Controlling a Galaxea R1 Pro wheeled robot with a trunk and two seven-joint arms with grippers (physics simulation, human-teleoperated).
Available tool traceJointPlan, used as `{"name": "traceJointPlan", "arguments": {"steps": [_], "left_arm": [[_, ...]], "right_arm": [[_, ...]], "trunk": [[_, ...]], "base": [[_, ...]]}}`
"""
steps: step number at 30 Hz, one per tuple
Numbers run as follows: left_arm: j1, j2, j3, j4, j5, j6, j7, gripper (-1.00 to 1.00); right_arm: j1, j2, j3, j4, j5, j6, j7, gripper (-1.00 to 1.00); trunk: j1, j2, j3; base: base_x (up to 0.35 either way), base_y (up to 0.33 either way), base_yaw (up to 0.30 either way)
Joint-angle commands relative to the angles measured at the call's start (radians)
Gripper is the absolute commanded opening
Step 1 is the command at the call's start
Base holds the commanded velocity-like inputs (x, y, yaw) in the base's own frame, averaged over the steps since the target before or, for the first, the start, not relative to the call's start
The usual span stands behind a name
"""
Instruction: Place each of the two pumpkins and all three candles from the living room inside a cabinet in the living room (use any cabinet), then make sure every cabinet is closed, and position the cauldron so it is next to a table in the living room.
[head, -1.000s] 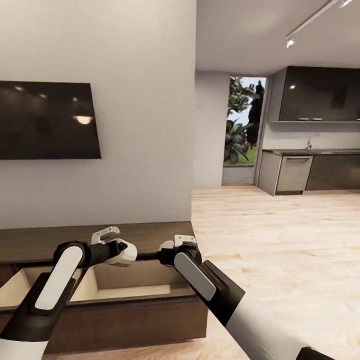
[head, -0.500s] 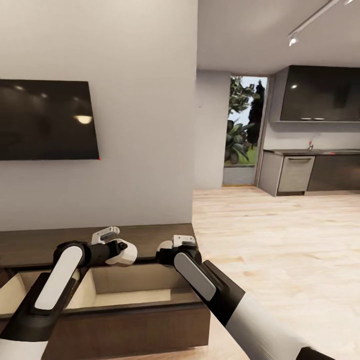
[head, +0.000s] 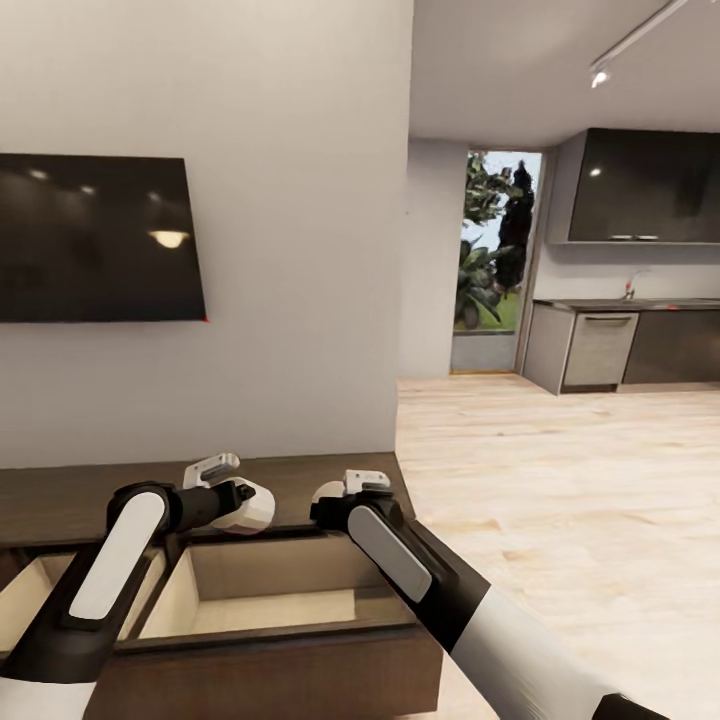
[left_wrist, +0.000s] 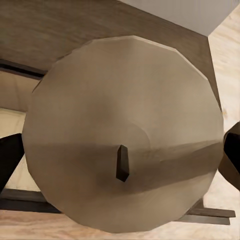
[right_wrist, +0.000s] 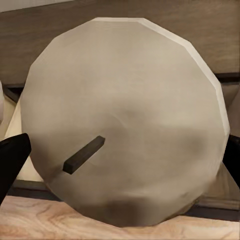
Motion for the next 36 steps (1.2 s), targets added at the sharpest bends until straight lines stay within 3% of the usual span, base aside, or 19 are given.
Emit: {"name": "traceJointPlan", "arguments": {"steps": [1, 7, 19, 36], "left_arm": [[-0.001, 0.001, -0.002, -0.001, 0.010, 0.000, 0.011, -1.00], [-0.001, 0.001, -0.002, -0.001, 0.004, 0.000, 0.011, -1.00], [-0.001, 0.000, -0.002, -0.002, 0.004, -0.002, 0.012, -1.00], [-0.001, -0.004, -0.001, -0.001, 0.014, -0.001, 0.012, -1.00]], "right_arm": [[-0.001, 0.000, 0.002, -0.001, -0.006, 0.001, -0.008, -1.00], [-0.001, 0.000, 0.027, -0.002, -0.006, 0.001, -0.008, -1.00], [-0.001, 0.000, 0.030, -0.002, -0.006, 0.001, -0.008, -1.00], [-0.001, -0.003, 0.029, -0.045, -0.011, 0.004, -0.008, -1.00]], "trunk": [[0.000, -0.001, -0.001], [0.000, -0.001, -0.001], [0.000, -0.001, -0.001], [0.065, -0.120, -0.054]], "base": [[0.104, 0.031, 0.000], [0.104, 0.038, 0.000], [0.033, 0.016, 0.000], [0.000, 0.000, 0.000]]}}
